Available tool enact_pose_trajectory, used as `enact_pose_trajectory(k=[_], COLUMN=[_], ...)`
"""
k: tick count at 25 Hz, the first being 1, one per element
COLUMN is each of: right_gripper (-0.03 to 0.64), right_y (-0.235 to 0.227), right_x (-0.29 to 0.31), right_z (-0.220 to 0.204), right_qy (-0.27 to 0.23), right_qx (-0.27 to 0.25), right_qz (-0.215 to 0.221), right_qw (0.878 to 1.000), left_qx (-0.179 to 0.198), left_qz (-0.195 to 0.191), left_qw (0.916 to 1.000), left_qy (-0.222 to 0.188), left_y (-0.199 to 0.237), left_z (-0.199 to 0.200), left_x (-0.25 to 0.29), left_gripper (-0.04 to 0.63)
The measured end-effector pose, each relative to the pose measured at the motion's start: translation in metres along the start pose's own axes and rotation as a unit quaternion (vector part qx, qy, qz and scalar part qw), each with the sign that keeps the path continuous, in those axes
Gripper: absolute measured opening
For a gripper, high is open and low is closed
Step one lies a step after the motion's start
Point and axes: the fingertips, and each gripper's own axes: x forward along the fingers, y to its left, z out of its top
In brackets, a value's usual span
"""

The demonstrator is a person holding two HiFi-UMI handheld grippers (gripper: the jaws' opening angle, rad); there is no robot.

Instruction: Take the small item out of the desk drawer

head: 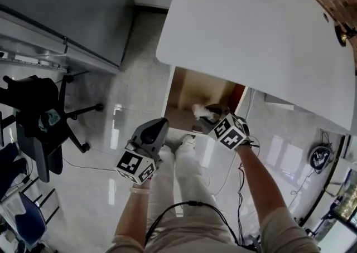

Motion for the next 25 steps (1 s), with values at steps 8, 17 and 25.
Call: enact_pose_trajectory(k=[8, 17, 25], right_gripper=[0.163, 0.163, 0.163], right_y=[0.011, 0.017, 0.023], right_x=[-0.062, -0.124, -0.18], right_z=[0.029, 0.061, 0.085], right_qy=[-0.08, -0.156, -0.216], right_qx=[0.07, 0.129, 0.161], right_qz=[-0.023, -0.059, -0.091], right_qw=[0.994, 0.977, 0.959], left_qx=[0.018, 0.032, 0.042], left_qz=[-0.011, -0.016, -0.024], left_qw=[0.9998, 0.9993, 0.9981], left_qy=[-0.004, -0.01, -0.039], left_y=[-0.017, -0.027, -0.044], left_z=[0.031, 0.067, 0.113], left_x=[-0.008, -0.029, -0.038], left_gripper=[0.005, 0.006, 0.006])
